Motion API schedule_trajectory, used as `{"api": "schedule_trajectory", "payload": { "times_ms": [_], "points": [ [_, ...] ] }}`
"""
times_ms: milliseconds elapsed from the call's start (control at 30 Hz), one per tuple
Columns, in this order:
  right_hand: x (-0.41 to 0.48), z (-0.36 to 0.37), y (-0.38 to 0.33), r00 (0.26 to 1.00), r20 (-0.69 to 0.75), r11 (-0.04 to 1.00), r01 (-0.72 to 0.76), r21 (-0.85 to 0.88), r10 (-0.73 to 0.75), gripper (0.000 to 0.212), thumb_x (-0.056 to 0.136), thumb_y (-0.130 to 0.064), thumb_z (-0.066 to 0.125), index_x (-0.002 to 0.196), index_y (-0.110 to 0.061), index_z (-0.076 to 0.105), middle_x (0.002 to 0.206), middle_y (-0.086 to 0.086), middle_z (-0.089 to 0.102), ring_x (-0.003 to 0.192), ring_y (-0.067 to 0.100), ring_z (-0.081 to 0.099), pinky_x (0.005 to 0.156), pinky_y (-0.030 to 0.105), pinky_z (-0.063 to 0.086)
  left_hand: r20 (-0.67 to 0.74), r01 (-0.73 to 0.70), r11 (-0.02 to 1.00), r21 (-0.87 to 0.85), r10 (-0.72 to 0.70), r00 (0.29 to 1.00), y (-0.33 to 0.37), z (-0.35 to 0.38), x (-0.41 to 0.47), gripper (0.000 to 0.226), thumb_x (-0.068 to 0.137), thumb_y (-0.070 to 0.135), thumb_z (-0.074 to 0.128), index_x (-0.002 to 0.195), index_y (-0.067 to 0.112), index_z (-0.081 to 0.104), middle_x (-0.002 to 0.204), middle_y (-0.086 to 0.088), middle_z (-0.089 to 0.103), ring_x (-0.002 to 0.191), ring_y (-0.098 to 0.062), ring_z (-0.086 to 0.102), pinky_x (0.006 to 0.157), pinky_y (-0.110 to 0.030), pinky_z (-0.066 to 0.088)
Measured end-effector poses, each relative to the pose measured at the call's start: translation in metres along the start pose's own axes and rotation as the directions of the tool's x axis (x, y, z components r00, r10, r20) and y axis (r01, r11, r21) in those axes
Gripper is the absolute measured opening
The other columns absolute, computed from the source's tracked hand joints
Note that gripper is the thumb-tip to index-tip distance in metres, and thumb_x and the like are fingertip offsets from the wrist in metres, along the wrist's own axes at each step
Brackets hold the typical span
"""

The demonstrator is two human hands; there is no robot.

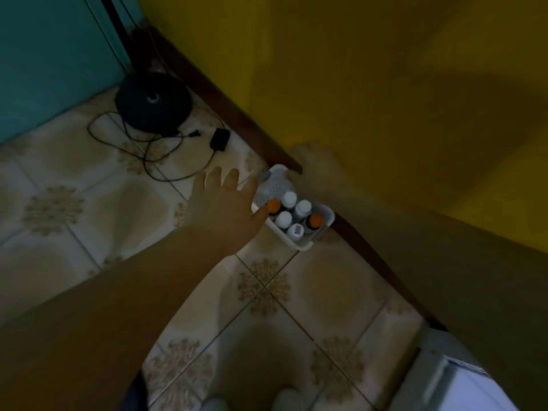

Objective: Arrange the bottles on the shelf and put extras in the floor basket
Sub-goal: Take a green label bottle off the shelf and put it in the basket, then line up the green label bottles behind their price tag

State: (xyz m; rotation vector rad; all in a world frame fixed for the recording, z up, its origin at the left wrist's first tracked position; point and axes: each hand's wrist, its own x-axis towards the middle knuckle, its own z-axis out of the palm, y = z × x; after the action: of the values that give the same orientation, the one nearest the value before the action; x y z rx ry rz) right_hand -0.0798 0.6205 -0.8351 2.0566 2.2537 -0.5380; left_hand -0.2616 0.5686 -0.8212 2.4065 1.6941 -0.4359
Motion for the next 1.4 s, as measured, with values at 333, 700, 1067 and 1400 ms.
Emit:
{"api": "schedule_trajectory", "payload": {
  "times_ms": [333,700,1067,1400],
  "points": [
    [-0.171,-0.363,-0.133,0.987,-0.163,0.989,-0.034,-0.143,0.01,0.048,0.099,-0.045,0.036,0.14,-0.02,0.041,0.14,0.01,0.043,0.127,0.032,0.041,0.102,0.047,0.031,-0.176,0.031,0.999,-0.012,-0.033,0.984,-0.02,-0.336,-0.182,0.062,0.091,0.062,0.022,0.135,0.022,0.039,0.139,-0.009,0.045,0.128,-0.032,0.038,0.109,-0.05,0.026],
    [-0.419,-0.584,-0.182,0.834,-0.522,0.911,-0.341,-0.233,0.179,0.045,0.095,-0.049,0.038,0.127,-0.022,0.055,0.13,0.009,0.053,0.122,0.032,0.046,0.1,0.044,0.033,-0.44,-0.241,0.968,0.07,0.247,0.863,0.037,-0.578,-0.347,0.065,0.091,0.064,0.027,0.141,0.024,0.036,0.146,-0.006,0.039,0.135,-0.029,0.034,0.108,-0.044,0.026],
    [-0.783,-0.708,-0.163,0.389,-0.784,0.57,-0.82,-0.054,0.485,0.042,0.096,-0.046,0.034,0.117,-0.02,0.061,0.113,0.007,0.06,0.109,0.028,0.051,0.095,0.041,0.033,-0.592,-0.788,0.588,0.183,0.706,0.389,0.249,-0.72,-0.577,0.064,0.092,0.064,0.026,0.14,0.025,0.04,0.143,-0.006,0.046,0.128,-0.03,0.044,0.104,-0.041,0.035],
    [-1.174,-0.613,-0.142,-0.212,-0.635,-0.021,-0.956,0.294,0.743,0.044,0.095,-0.047,0.035,0.125,-0.02,0.054,0.123,0.009,0.058,0.113,0.031,0.051,0.093,0.04,0.034,-0.473,-0.956,0.045,0.291,0.875,-0.103,0.491,-0.674,-0.853,0.054,0.092,0.06,0.031,0.132,0.027,0.048,0.135,-0.005,0.053,0.121,-0.029,0.047,0.093,-0.037,0.036]
  ]
}}
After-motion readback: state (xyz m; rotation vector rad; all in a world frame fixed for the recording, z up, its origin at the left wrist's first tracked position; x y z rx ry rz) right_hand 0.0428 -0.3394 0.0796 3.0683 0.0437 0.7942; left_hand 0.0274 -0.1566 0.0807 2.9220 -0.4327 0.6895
